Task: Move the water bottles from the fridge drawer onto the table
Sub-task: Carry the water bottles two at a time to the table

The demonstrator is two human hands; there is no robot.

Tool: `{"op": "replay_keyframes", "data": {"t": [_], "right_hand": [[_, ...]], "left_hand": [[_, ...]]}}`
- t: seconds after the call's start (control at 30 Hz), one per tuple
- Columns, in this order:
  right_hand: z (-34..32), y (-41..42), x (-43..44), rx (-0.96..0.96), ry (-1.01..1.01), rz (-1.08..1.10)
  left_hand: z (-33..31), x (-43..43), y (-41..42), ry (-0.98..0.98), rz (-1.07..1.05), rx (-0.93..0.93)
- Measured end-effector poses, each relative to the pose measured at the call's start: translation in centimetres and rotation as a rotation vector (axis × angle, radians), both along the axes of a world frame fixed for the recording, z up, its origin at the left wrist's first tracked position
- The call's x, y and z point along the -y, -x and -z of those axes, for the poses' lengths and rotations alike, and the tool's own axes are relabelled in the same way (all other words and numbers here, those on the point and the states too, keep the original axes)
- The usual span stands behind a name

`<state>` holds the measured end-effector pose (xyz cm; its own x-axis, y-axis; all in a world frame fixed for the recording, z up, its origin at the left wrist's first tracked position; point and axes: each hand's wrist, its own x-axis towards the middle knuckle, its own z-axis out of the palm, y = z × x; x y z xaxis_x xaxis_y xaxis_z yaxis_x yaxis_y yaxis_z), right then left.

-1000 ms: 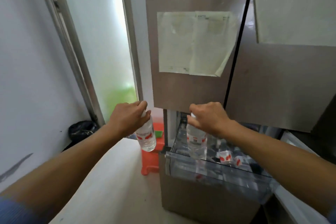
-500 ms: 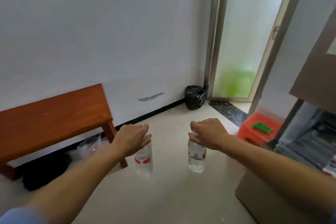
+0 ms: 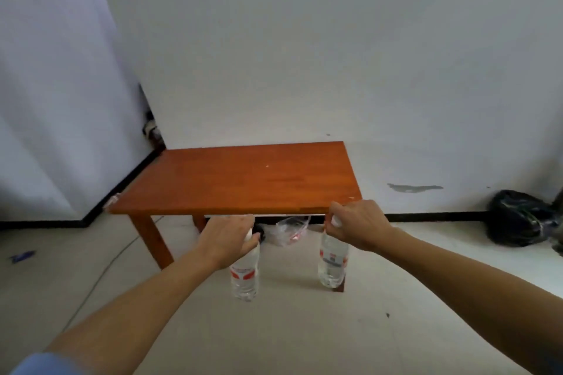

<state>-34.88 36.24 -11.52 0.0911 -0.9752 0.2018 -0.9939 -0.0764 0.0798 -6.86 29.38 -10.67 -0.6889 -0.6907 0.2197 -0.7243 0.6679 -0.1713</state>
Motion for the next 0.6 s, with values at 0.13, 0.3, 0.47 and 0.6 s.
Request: {"op": "replay_keyframes", "data": {"t": [0.13,0.3,0.47,0.6], "right_hand": [[-0.2,-5.2,8.2,-0.014,0.007,-0.073],[0.4,-10.2,18.5,-0.061,-0.039,-0.185],[2.1,-13.8,30.3,-0.093,-0.032,-0.303],[2.4,-15.9,39.8,-0.064,-0.063,-0.385]], "left_hand": [[0.3,5.9,-6.5,-0.039,-0.166,0.033],[1.6,12.7,-12.0,-0.123,-0.353,-0.013],[2.8,20.9,-14.5,-0.160,-0.449,-0.062],[3.1,28.3,-15.8,-0.156,-0.521,-0.054]]}}
